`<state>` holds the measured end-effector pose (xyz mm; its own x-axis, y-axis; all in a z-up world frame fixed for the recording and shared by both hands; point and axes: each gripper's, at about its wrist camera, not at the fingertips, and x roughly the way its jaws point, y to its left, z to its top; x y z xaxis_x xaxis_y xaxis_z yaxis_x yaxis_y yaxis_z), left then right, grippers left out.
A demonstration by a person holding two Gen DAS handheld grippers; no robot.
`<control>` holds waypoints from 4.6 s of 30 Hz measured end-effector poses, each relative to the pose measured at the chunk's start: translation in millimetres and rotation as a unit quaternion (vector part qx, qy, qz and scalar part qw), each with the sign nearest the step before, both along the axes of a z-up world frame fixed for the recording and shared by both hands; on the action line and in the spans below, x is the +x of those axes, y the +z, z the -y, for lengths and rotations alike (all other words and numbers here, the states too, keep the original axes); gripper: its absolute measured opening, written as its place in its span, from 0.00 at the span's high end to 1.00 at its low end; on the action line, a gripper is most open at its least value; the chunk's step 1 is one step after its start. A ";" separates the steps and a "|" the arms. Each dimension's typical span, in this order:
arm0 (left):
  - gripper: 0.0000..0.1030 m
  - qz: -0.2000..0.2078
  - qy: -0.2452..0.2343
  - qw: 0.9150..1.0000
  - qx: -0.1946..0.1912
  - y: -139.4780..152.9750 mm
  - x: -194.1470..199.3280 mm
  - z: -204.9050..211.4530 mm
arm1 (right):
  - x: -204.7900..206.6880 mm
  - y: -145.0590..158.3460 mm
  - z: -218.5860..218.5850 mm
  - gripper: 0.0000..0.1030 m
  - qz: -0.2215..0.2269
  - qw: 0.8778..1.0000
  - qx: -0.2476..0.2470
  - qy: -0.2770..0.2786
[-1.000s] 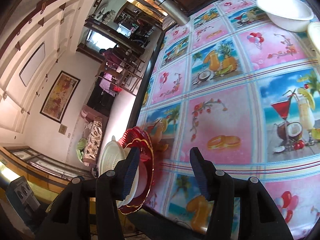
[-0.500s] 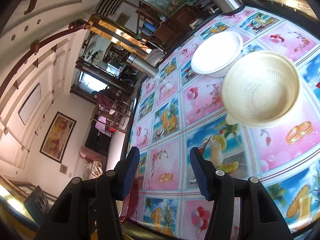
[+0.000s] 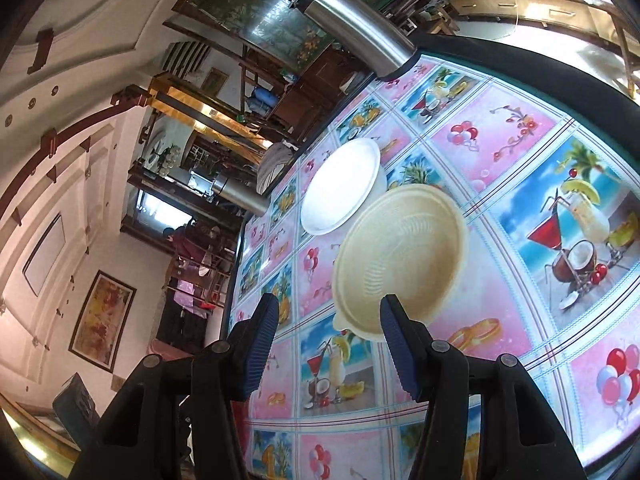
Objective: Organize plates and bowls
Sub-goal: 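Move the left tool back to the beige ribbed bowl beside the white bowl, then close the left tool on the rim of the beige ribbed bowl, then lift the beige bowl and carry it toward the plate stack with the left tool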
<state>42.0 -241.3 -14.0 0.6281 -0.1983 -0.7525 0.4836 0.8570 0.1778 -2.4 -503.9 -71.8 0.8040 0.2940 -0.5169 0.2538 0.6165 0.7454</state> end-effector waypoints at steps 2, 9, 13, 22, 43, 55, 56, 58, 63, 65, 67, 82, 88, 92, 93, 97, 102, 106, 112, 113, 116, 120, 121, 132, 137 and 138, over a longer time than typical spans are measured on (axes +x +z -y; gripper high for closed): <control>0.57 -0.003 -0.005 1.000 0.001 -2.0 4.3 10.1 | -0.7 -1.6 9.9 0.45 -0.003 1.000 0.000 -0.007; 0.57 -0.015 -0.022 1.000 0.006 -11.5 18.5 35.5 | -7.8 -7.1 38.8 0.45 -0.015 0.999 -0.002 -0.032; 0.57 -0.022 -0.027 0.999 0.009 -16.1 24.5 43.4 | -7.5 -11.7 49.0 0.45 -0.023 0.999 0.001 -0.041; 0.57 -0.044 -0.027 0.999 0.007 -30.7 46.0 55.7 | -1.5 -15.1 52.9 0.45 -0.036 0.998 -0.003 -0.043; 0.57 -0.074 -0.032 0.997 -0.012 -45.7 78.4 76.5 | 21.2 -29.2 56.9 0.45 -0.075 0.996 -0.014 -0.038; 0.58 -0.151 -0.043 0.985 -0.063 -60.3 105.1 86.9 | 33.1 -34.6 60.0 0.45 -0.092 0.995 -0.022 -0.036; 0.58 -0.166 -0.042 0.983 -0.071 -63.4 108.6 86.7 | 34.2 -35.0 59.8 0.45 -0.093 0.995 -0.023 -0.035; 0.58 -0.195 -0.039 0.976 -0.085 -69.6 115.5 86.0 | 36.5 -35.4 59.4 0.45 -0.094 0.995 -0.023 -0.033; 0.58 -0.243 -0.035 0.963 -0.114 -79.5 126.7 86.8 | 42.2 -40.8 58.3 0.45 -0.099 0.995 -0.018 -0.029; 0.58 -0.260 -0.034 0.958 -0.119 -83.9 129.1 87.4 | 43.9 -44.6 58.0 0.45 -0.101 0.994 -0.016 -0.028; 0.58 -0.277 -0.031 0.952 -0.127 -87.8 131.3 87.5 | 45.0 -48.7 57.5 0.45 -0.104 0.994 -0.013 -0.027; 0.58 -0.274 -0.038 0.950 -0.143 -81.9 126.9 90.1 | 45.1 -61.6 63.1 0.45 -0.109 0.993 0.006 -0.033; 0.58 -0.265 -0.037 0.952 -0.147 -82.7 127.3 89.8 | 46.8 -68.4 62.9 0.46 -0.111 0.993 0.022 -0.034; 0.65 -0.257 -0.038 0.954 -0.147 -82.6 127.4 88.1 | 45.5 -69.0 62.8 0.55 -0.107 0.993 0.025 -0.040; 0.67 -0.256 -0.038 0.954 -0.149 -82.7 127.8 87.6 | 45.4 -69.2 63.7 0.58 -0.107 0.993 0.025 -0.044; 0.73 -0.256 -0.039 0.955 -0.148 -84.9 128.2 88.1 | 42.4 -69.5 66.9 0.70 -0.103 0.993 0.027 -0.056; 0.77 -0.257 -0.037 0.954 -0.149 -86.8 129.0 87.1 | 42.5 -72.2 66.3 0.76 -0.106 0.992 0.027 -0.058; 0.84 -0.253 -0.034 0.955 -0.152 -86.9 129.4 84.8 | 43.9 -72.6 63.9 0.84 -0.107 0.992 0.021 -0.057; 0.92 -0.248 -0.040 0.956 -0.152 -89.6 125.5 85.7 | 45.6 -73.3 60.6 0.90 -0.108 0.993 0.010 -0.056; 0.92 -0.248 -0.041 0.956 -0.154 -89.4 125.2 85.2 | 45.5 -73.2 60.3 0.90 -0.107 0.993 0.009 -0.057; 0.92 -0.248 -0.041 0.955 -0.156 -89.6 125.3 84.3 | 45.4 -73.2 60.4 0.91 -0.108 0.992 0.008 -0.059; 0.92 -0.245 -0.040 0.956 -0.154 -89.5 122.0 81.4 | 45.8 -73.4 59.5 0.91 -0.109 0.992 0.006 -0.061; 0.92 -0.246 -0.039 0.956 -0.155 -89.6 121.2 79.8 | 46.0 -73.0 59.0 0.91 -0.109 0.992 0.005 -0.061; 0.92 -0.244 -0.024 0.956 -0.163 -84.5 109.4 46.5 | 43.4 -65.8 40.0 0.90 -0.110 0.993 -0.004 -0.050; 0.92 -0.237 -0.007 0.958 -0.161 -84.4 99.7 19.6 | 44.9 -65.9 21.3 0.91 -0.112 0.993 -0.004 -0.032; 0.91 -0.235 -0.003 0.959 -0.161 -84.5 96.9 13.4 | 45.4 -66.6 16.4 0.91 -0.113 0.993 -0.004 -0.028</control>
